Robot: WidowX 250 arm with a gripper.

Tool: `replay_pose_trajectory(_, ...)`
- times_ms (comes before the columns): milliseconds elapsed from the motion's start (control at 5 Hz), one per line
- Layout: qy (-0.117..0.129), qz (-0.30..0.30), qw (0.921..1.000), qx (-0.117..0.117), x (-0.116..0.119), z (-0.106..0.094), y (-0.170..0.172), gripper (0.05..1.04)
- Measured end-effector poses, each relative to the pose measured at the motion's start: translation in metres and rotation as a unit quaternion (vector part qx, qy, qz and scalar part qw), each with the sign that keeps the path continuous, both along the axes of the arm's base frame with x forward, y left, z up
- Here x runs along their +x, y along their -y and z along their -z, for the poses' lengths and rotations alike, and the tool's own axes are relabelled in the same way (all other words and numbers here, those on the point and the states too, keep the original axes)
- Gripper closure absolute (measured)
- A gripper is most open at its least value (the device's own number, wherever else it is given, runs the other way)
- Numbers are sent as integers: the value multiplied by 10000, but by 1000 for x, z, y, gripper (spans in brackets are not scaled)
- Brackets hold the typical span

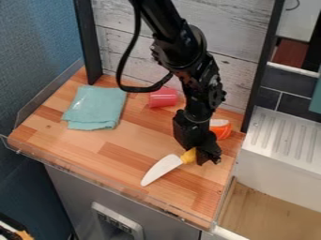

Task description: Move the yellow knife to the lower right side of the table

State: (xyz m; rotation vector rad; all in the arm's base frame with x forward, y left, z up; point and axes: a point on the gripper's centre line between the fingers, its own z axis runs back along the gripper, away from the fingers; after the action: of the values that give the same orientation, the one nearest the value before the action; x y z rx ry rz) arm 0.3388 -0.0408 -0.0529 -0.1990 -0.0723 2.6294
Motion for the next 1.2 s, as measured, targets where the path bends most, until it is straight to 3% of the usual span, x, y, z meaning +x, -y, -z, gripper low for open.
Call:
replay_pose_trajectory(200,-104,-73,9999,10,4,7,1,601)
replay_pose_trajectory(400,-214,-77,9997,10,8,14,2,527)
replay_pose_trajectory(600,-301,-56,9995,3,8,13,3,213)
replay_pose_trajectory(800,-305,-21,9995,31,10,11,3,66)
replay_pose_trajectory(1000,-399,15,9992,35,2,14,3,75)
replay_pose_trajectory(1200,-193,107,9997,75,2,-3,1,79)
